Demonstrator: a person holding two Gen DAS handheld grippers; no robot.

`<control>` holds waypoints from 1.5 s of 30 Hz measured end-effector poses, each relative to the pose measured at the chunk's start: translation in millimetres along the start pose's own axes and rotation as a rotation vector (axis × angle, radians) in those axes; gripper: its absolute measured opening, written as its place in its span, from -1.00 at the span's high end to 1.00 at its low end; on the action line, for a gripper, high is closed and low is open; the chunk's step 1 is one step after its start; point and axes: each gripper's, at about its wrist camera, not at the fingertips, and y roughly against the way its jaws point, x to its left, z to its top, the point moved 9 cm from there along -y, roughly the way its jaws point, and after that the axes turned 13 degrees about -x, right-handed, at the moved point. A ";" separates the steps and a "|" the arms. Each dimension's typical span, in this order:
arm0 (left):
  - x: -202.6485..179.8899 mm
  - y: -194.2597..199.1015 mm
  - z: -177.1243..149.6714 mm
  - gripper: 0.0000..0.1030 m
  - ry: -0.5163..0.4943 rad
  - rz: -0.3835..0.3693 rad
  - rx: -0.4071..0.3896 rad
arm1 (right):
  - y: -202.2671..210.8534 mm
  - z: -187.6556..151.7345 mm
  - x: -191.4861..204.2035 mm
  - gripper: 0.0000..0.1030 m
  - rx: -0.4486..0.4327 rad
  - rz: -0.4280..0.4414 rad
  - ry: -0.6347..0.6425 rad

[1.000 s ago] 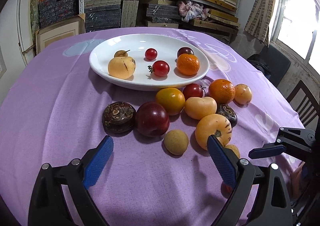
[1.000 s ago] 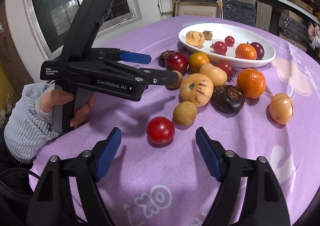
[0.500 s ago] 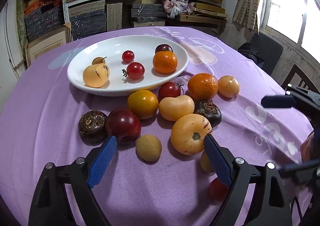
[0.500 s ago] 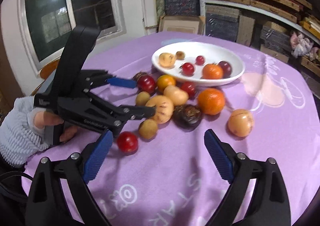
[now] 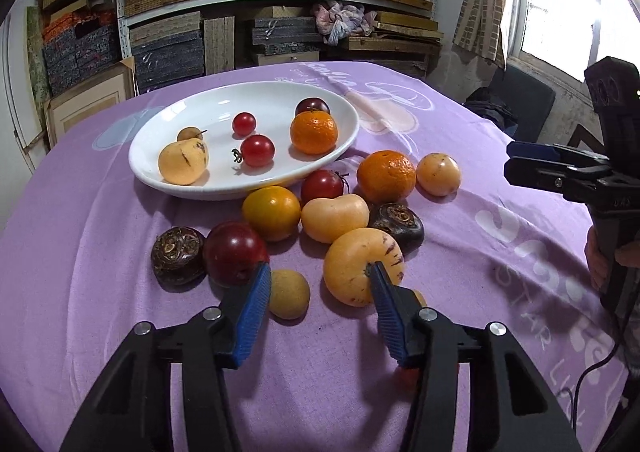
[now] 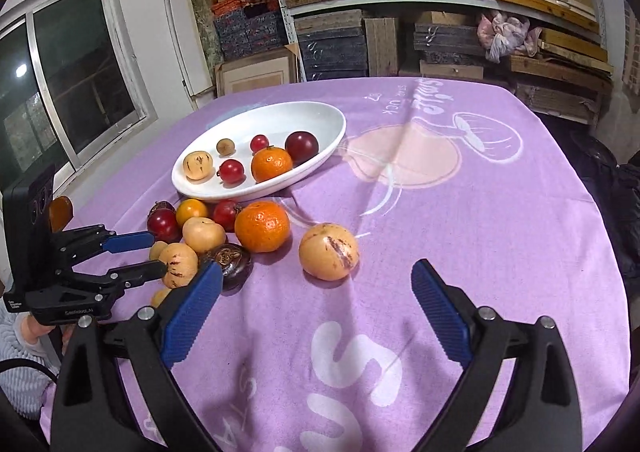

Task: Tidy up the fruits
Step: 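Move both open grippers toward the remaining fruits beside the plate, then grasp a small brown round fruit with the left gripper while the right gripper grasps the large yellow fruit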

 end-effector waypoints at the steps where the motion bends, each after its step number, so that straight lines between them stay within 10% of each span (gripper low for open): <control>1: -0.1 -0.3 0.0 -0.01 -0.003 -0.001 0.000 | 0.1 0.0 0.0 -0.82 -0.001 -0.001 0.002; 27: 4.7 -5.9 -12.3 -0.09 0.043 -0.072 0.069 | -13.7 -10.9 -1.7 -0.82 0.037 -0.022 0.016; 35: 31.5 -4.6 -13.7 -0.05 0.193 -0.095 0.079 | -13.7 -10.1 -9.8 -0.82 0.037 -0.031 -0.006; 45: 12.7 -11.0 -12.7 -0.02 0.035 -0.005 0.091 | -16.3 -11.8 -10.5 -0.82 0.046 -0.035 0.003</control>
